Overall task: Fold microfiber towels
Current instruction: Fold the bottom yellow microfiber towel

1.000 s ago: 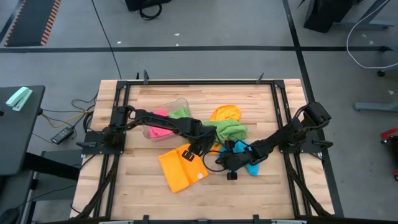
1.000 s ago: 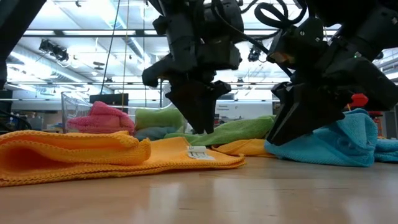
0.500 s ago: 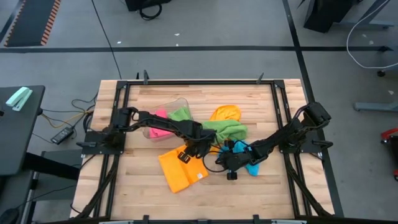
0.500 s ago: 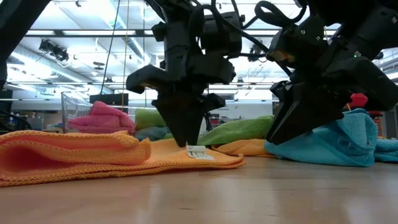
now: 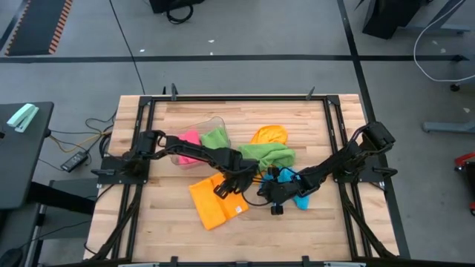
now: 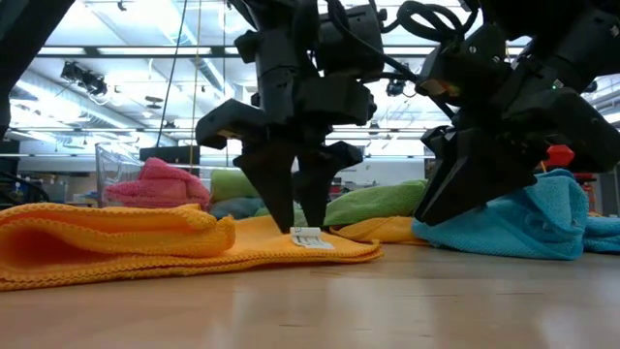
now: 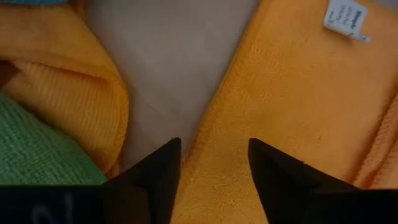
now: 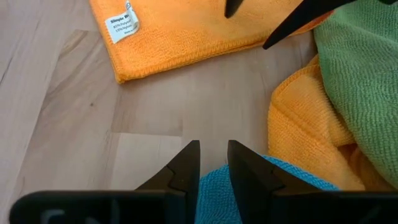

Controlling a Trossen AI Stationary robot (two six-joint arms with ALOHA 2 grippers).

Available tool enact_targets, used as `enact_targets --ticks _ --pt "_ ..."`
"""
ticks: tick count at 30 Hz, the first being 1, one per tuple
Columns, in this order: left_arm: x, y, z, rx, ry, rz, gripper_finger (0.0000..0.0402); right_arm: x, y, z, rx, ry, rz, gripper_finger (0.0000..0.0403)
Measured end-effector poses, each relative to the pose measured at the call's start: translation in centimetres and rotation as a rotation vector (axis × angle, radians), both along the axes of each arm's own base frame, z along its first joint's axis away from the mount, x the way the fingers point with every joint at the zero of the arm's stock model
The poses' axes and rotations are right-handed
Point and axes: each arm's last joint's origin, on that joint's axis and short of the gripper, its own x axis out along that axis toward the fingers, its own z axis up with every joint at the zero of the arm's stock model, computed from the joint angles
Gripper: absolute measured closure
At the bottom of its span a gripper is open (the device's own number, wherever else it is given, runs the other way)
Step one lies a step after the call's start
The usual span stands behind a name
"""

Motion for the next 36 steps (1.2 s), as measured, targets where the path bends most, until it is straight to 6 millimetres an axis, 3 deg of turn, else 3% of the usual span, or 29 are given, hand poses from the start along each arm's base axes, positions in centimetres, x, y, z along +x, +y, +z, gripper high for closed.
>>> enact_targets --ticks 5,9,14,21,25,32,36 --pt "0.0 0.4 -0.8 0.001 0.025 0.016 0.0181 0.0 0.0 0.0 0.006 0.0 -0.007 0.0311" --pt "0.0 0.4 -1.5 0.004 0.06 0.016 0.0196 0.0 0.0 0.0 0.009 -0.002 -0.009 0.0311" --pt "0.0 0.0 -2.4 0.031 0.077 -0.019 0.025 0.0 0.0 0.0 0.01 -0.002 -0.011 0.0311" --pt "-0.3 -0.4 -2.6 0.077 0.096 -0.045 0.0382 0.0 0.0 0.0 0.015 0.001 -0.016 0.0311" --pt "-0.4 -0.5 -2.6 0.107 0.105 -0.02 0.0386 0.0 0.0 0.0 0.019 0.0 -0.02 0.0311" --pt "-1.3 -0.7 0.0 0.14 0.097 0.011 0.0391 -0.1 0.1 0.2 -0.002 -0.009 -0.017 0.0311" --pt "-2.0 -0.9 2.7 0.154 0.068 0.025 0.0391 -0.3 0.3 0.5 -0.024 -0.022 -0.026 0.0311"
